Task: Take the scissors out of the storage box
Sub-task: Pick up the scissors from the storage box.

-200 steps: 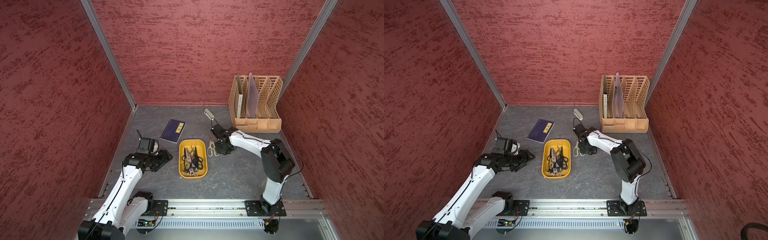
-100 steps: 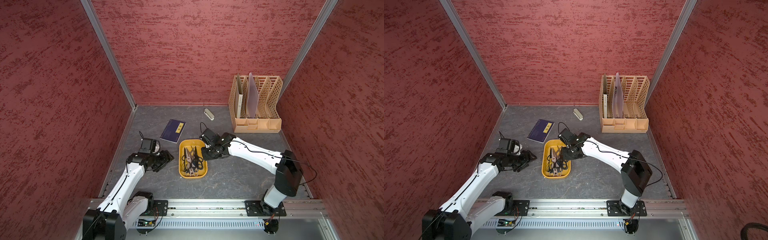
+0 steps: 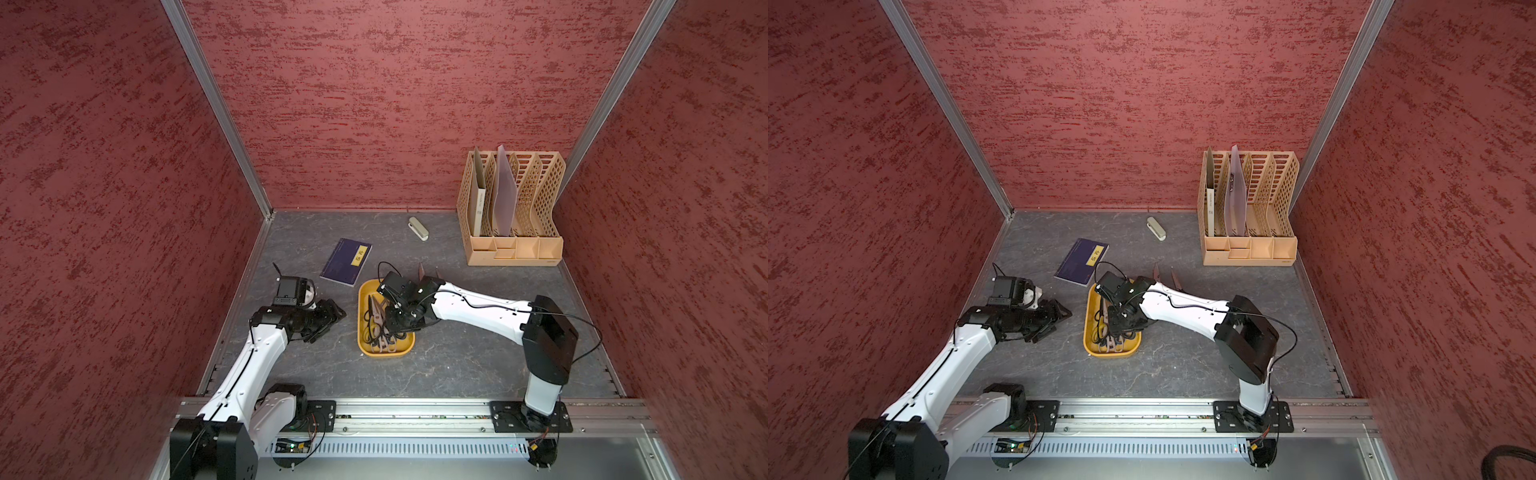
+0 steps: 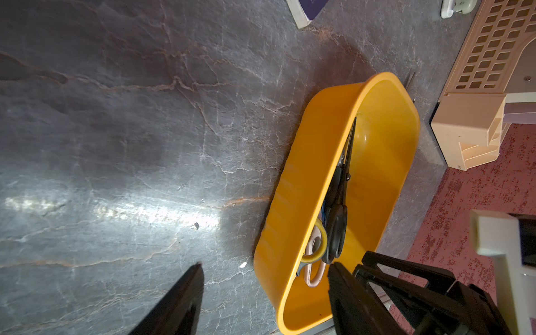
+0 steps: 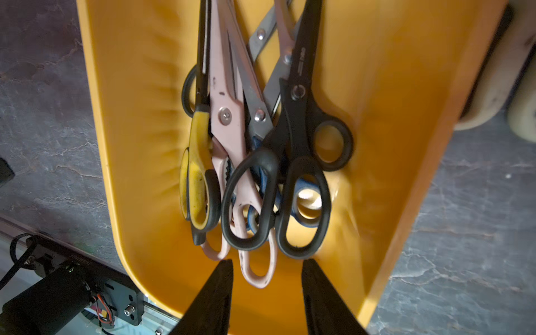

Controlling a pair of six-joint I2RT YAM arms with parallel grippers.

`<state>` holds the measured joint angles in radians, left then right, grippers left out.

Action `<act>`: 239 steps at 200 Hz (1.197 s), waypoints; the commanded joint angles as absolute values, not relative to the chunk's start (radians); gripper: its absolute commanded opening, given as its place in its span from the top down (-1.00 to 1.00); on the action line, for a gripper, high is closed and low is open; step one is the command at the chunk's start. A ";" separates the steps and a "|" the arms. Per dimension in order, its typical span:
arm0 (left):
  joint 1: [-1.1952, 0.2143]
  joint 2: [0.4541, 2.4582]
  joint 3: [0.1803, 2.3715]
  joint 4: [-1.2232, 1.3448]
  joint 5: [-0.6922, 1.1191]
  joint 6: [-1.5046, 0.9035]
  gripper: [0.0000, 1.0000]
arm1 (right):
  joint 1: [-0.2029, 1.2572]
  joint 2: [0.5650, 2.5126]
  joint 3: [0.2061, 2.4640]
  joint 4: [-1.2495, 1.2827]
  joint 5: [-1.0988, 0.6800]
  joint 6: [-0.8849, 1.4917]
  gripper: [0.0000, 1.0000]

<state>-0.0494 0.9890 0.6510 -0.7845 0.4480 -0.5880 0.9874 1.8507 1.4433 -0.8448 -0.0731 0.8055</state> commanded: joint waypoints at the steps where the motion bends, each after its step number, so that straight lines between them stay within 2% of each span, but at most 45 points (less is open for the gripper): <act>1: -0.042 0.977 0.643 -0.779 0.463 -0.566 -0.43 | 0.992 1.883 1.490 -0.845 -0.021 0.829 0.17; 71: -0.041 0.954 0.641 -0.785 0.453 -0.568 -0.43 | 0.992 1.960 1.518 -0.868 -0.011 0.862 0.31; 239: -0.041 0.945 0.642 -0.790 0.445 -0.569 -0.43 | 0.992 2.014 1.474 -0.793 -0.039 0.871 0.36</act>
<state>-0.0456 0.9558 0.6506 -0.7876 0.4473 -0.5861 0.9874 2.0018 1.4860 -0.8074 -0.0422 0.8555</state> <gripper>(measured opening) 0.713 0.328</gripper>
